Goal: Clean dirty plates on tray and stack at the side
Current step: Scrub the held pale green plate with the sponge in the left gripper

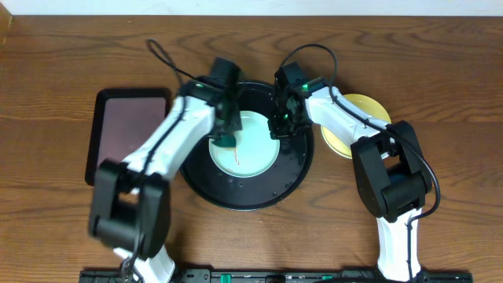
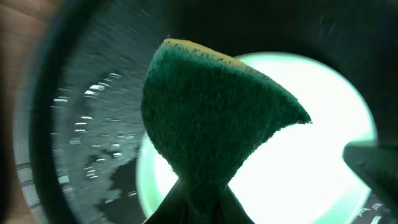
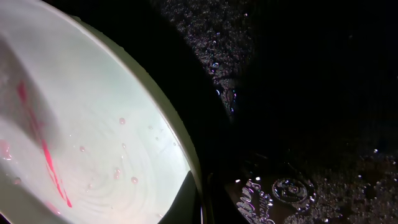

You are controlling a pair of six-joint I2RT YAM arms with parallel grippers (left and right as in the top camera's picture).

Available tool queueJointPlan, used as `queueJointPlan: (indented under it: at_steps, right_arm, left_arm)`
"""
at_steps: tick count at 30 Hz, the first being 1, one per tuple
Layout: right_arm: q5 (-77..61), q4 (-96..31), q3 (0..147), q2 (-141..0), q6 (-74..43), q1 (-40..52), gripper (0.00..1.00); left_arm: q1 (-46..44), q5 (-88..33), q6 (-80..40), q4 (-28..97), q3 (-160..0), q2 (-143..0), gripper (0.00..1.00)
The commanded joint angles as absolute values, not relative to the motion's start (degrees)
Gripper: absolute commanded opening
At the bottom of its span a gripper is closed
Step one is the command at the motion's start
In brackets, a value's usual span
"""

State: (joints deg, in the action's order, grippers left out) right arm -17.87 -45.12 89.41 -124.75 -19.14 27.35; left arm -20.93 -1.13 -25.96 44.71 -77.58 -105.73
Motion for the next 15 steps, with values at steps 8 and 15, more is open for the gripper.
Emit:
queueJointPlan:
  at_steps: [8, 15]
  right_arm:
    - [-15.46, -44.99, 87.9, -125.75, -20.53, 27.49, 0.01]
    - [-15.44, -44.99, 87.9, -125.75, -20.53, 27.46, 0.01]
  left_arm:
    - [-22.44, -0.89, -35.81, 44.88, -76.99, -115.59, 0.08]
    - [-24.27, -21.47, -16.14, 41.01, -76.99, -116.92, 0.07]
